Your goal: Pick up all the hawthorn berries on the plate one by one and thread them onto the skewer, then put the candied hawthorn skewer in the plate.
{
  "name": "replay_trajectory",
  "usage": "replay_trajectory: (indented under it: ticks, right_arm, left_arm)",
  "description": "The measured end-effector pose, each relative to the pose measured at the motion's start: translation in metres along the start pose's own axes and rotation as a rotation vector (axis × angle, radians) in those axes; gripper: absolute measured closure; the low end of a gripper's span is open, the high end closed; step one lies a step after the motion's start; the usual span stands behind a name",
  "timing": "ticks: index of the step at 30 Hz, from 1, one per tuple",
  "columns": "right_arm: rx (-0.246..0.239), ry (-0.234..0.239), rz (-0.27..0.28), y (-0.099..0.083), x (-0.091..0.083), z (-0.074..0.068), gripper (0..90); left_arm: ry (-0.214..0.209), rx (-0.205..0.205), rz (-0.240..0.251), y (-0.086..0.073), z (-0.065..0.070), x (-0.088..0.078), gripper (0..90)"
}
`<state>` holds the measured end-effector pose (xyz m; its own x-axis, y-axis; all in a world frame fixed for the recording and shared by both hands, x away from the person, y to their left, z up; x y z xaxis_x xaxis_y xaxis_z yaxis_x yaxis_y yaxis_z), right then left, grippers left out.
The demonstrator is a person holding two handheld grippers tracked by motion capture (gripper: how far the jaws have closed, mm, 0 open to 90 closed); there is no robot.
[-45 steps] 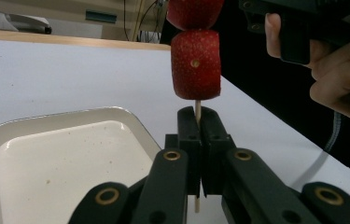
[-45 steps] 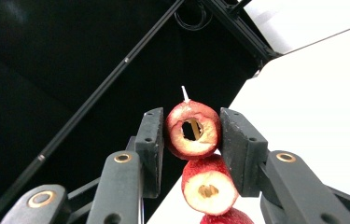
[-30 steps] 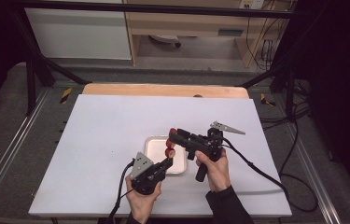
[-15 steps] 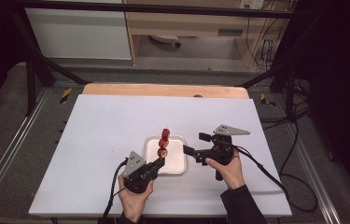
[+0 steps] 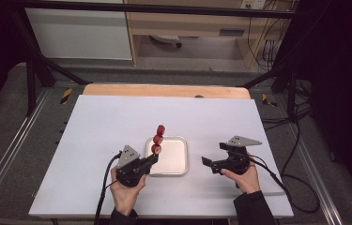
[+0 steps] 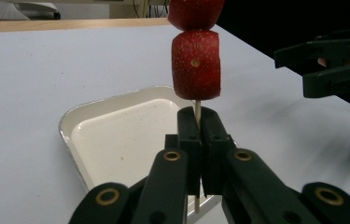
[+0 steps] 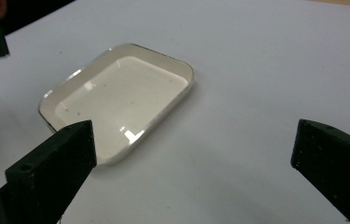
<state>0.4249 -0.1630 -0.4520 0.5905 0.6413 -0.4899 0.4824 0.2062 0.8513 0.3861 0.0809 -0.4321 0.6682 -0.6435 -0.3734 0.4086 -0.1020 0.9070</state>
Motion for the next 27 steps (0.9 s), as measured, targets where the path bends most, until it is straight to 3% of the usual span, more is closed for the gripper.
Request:
replay_trajectory:
  ticks: [3, 7, 14, 22, 27]
  right_arm:
    - [-0.023, -0.022, -0.013, -0.011, -0.004, 0.008, 0.6]
    - [-0.032, -0.014, -0.019, -0.021, -0.009, 0.015, 0.6]
    - [-0.051, -0.044, -0.038, -0.035, -0.016, 0.026, 1.1]
    - [-0.043, -0.052, -0.046, -0.046, -0.023, 0.031, 1.3]
    - [-0.050, -0.056, -0.061, -0.051, -0.023, 0.032, 1.4]
  left_arm:
    - [0.002, -0.002, -0.011, 0.006, -0.007, -0.002, 88.7]
    - [0.004, -0.001, -0.030, 0.014, -0.014, -0.002, 88.7]
    - [0.008, 0.000, -0.100, 0.019, -0.027, 0.010, 88.6]
    - [0.029, 0.027, -0.227, 0.010, -0.030, 0.033, 88.6]
    - [0.048, 0.043, -0.341, -0.004, -0.029, 0.049, 88.6]
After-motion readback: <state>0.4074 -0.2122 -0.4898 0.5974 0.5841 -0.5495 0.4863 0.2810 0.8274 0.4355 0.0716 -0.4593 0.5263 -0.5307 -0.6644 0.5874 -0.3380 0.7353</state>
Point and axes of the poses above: each handheld gripper's, and its own axes: x roughly forward along the jaws, y roughly out of its top, z roughly to its right, the point moved 8 cm from there along x, roughly forward along the jaws, and after that the axes turned 1 degree about z, right-handed, at the moved point
